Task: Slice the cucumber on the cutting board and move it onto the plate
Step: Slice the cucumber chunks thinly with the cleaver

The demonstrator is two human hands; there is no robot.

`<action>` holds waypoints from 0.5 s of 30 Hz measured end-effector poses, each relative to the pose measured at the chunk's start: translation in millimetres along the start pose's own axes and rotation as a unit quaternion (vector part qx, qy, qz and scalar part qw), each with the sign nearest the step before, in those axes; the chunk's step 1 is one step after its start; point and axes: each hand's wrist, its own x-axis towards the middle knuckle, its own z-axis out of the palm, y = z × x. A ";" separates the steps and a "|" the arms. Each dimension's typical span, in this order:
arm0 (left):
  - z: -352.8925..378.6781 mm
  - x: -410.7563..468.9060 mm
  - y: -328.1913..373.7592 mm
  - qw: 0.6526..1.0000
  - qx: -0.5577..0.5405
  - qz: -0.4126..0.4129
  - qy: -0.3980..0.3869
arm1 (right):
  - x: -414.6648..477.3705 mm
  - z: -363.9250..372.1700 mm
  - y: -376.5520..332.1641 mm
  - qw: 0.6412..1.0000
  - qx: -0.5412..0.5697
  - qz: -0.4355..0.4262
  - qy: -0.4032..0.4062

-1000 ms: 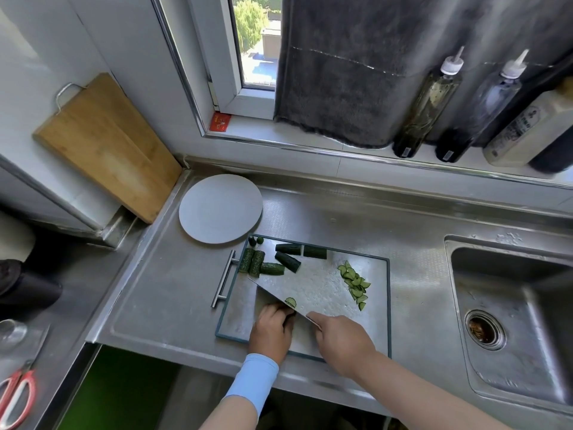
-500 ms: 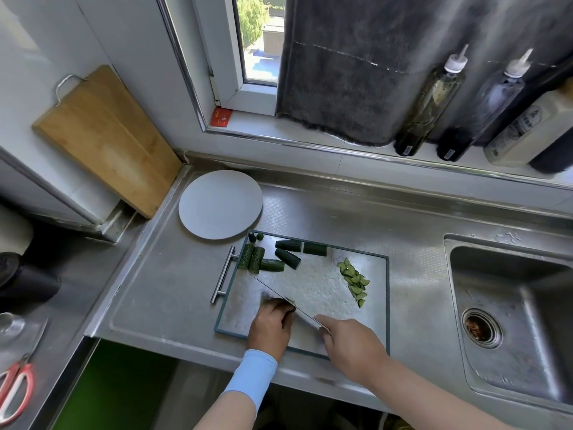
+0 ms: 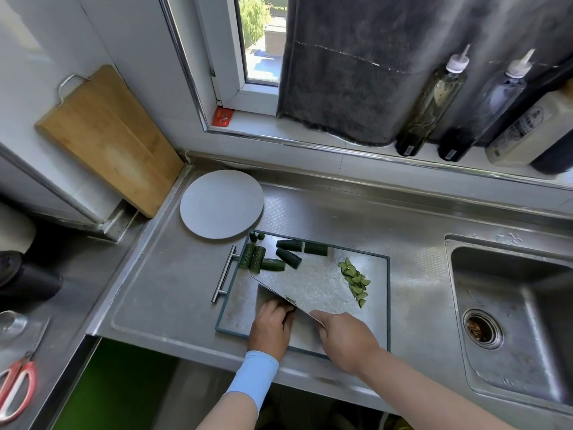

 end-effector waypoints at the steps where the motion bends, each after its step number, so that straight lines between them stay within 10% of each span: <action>1: -0.2 -0.1 1.4 1.000 -0.006 -0.009 0.003 | 0.2 -0.1 -0.4 1.000 -0.001 -0.001 0.000; 15: -5.5 0.9 7.3 1.000 0.004 -0.016 0.006 | -20.2 -0.6 1.9 0.999 -0.016 -0.008 0.028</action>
